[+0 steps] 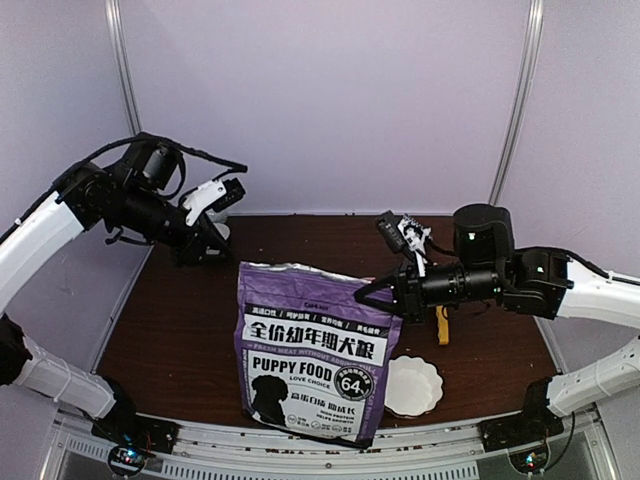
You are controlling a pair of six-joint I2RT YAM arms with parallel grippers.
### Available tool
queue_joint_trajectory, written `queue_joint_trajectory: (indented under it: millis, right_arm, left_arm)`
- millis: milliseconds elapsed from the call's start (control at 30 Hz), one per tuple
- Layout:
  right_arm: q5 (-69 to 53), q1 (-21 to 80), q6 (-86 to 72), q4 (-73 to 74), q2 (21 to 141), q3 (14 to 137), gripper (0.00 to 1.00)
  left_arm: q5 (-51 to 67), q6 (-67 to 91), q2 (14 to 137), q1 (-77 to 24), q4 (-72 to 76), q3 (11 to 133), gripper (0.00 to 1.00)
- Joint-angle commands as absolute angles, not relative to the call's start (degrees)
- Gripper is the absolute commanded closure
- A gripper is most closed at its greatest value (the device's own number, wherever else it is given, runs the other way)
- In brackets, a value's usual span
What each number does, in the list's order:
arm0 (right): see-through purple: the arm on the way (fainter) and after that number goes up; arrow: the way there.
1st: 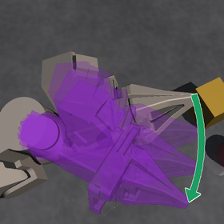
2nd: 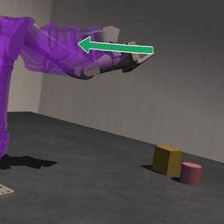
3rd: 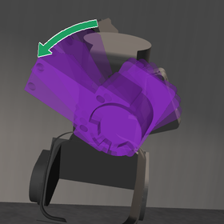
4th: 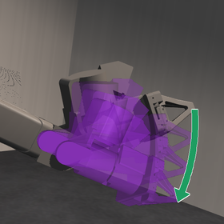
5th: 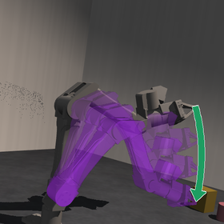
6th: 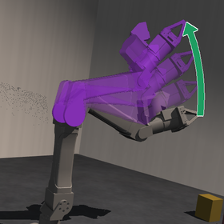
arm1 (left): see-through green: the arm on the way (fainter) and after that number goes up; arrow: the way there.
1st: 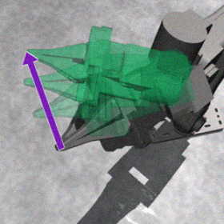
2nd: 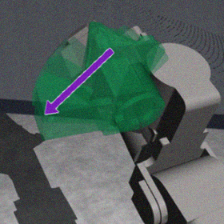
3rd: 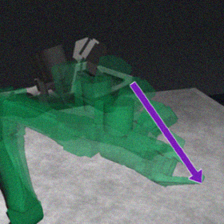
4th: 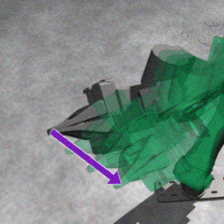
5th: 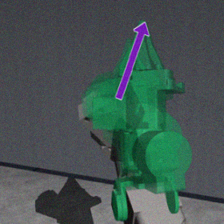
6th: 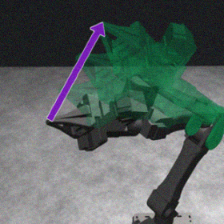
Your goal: Serve the pet food
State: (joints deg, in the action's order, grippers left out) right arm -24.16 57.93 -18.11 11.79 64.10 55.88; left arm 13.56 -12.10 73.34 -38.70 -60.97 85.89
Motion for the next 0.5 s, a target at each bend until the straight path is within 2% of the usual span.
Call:
queue_joint_trajectory:
  millis: [0,100,167,267,400,467]
  right_arm:
    - [-26.22,57.04,-17.84,5.55,62.68,58.01,1.0]
    - [-27.4,57.06,-18.05,4.9,64.08,58.63,1.0]
    - [-27.77,57.05,-18.2,4.64,64.94,59.1,1.0]
    - [-28.09,57.04,-18.4,4.15,65.63,59.56,1.0]
    - [-28.6,57.04,-18.96,3.2,66.06,59.83,1.0]
    - [-28.64,57.07,-18.96,3.03,66.17,59.94,1.0]
  left_arm:
    - [20.22,-9.43,75.77,-38.41,-59.01,94.16,0.51]
    - [27.94,-8.76,79.3,-42.71,-56.82,98.21,0.39]
    - [30.62,-9.4,83.04,-46.85,-57.81,101.97,0.35]
    - [34.57,-11.06,89.33,-50.85,-61.17,105.91,0.33]
    - [33.05,-13.43,94.63,-53.68,-63.62,106.87,0.27]
    - [33.83,-13.91,95.86,-54.02,-63.96,106.83,0.28]
